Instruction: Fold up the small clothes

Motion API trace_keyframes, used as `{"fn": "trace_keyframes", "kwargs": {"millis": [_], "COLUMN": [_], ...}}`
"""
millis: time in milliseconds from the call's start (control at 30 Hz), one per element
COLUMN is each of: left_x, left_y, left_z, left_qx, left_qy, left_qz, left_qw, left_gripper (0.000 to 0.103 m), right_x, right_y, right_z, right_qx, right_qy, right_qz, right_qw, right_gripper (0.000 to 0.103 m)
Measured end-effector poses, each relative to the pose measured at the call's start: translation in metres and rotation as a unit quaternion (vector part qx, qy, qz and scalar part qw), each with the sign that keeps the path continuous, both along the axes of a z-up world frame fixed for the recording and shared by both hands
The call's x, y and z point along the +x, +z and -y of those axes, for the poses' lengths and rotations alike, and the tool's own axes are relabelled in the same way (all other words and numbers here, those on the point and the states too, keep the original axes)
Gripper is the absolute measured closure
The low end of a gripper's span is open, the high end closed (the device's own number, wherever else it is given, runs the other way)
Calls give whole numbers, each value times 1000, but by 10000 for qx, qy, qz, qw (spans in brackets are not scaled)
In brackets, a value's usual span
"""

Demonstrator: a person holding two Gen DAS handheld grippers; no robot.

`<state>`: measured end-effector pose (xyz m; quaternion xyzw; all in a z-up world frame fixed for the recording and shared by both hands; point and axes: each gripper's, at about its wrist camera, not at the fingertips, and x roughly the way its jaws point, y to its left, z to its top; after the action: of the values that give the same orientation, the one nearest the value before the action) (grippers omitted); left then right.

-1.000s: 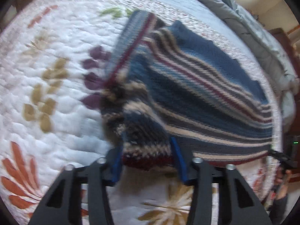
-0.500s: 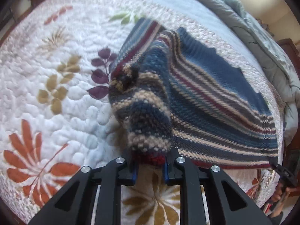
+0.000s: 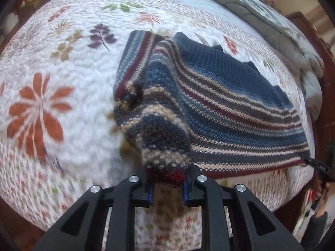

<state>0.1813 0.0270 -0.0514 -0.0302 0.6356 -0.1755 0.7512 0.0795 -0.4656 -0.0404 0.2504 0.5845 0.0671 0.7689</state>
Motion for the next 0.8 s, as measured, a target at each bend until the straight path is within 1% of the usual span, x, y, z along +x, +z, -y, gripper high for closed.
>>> {"fn": "trace_keyframes", "kwargs": {"millis": [100,200,267,333,400,433,467,533,567,633,733,767,800], "left_x": [-25,-46,-51,-52,-52,-54,-52,-50,-51,-54,-68,-69,-71], "left_y": [-2,-5,-8,-16,-33,-37,-46,-61,-63,-60,-52,-49,-47], "left_z": [4,8,8,6,11,0,1,-1,2,5,7,8,7], "left_qx": [55,158,190,287,445,498,540,535,557,635,896,975,1044], "left_qy": [-115,-211,-214,-238,-254,-224,-194,-57,-78,-113,-216,-234,-245], "left_qz": [21,47,9,63,58,30,-5,-22,52,215,412,449,483], "left_qw": [9999,9996,9996,9993,9987,9985,9984,9985,9984,9977,9949,9939,9931], "left_gripper": [82,82,82,81,80,80,78,77,76,75,65,59,56], "right_x": [-27,-50,-65,-74,-78,-77,-77,-74,-74,-73,-76,-76,-79], "right_y": [0,-3,-9,-17,-32,-44,-52,-70,-75,-75,-73,-71,-70], "right_z": [3,6,7,9,9,9,9,9,9,10,10,10,12], "right_qx": [-87,-53,-61,-33,-77,-72,-100,-103,-46,37,55,41,37], "right_qy": [-22,-58,-57,-101,-154,-224,-265,-354,-431,-503,-522,-531,-535], "right_qz": [-46,-77,-61,-75,-98,-173,-225,-244,-201,-130,-72,-65,-55], "right_qw": [9999,9999,9999,9999,9998,9996,9993,9990,9989,9986,9986,9986,9985], "right_gripper": [82,82,82,82,82,82,82,82,81,81,80,78,75]}}
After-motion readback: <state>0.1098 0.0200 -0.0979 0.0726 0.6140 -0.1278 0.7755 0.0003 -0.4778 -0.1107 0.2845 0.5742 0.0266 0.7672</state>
